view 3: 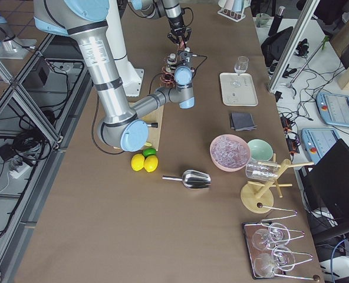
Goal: Take tea from basket to plate
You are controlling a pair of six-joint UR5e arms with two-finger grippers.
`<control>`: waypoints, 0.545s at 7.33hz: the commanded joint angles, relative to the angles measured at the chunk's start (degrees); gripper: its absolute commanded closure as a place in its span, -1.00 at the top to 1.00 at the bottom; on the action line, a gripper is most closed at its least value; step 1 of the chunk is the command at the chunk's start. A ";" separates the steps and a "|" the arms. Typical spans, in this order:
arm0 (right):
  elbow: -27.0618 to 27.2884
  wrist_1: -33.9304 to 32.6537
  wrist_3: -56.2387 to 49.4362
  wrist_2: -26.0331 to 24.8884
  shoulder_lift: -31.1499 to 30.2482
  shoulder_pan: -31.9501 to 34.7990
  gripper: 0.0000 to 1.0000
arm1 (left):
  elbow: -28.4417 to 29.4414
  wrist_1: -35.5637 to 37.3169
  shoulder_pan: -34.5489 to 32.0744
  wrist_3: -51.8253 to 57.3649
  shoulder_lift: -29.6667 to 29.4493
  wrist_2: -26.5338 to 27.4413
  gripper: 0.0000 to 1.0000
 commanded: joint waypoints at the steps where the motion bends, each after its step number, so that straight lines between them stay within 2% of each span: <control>1: 0.67 -0.02 0.10 0.05 0.02 0.45 -1.00 | -0.07 0.04 -0.11 0.09 0.09 0.00 -1.00; 4: 5.14 -0.46 7.10 0.23 0.72 3.87 -1.00 | 0.02 0.04 -0.28 0.26 0.17 -0.09 -1.00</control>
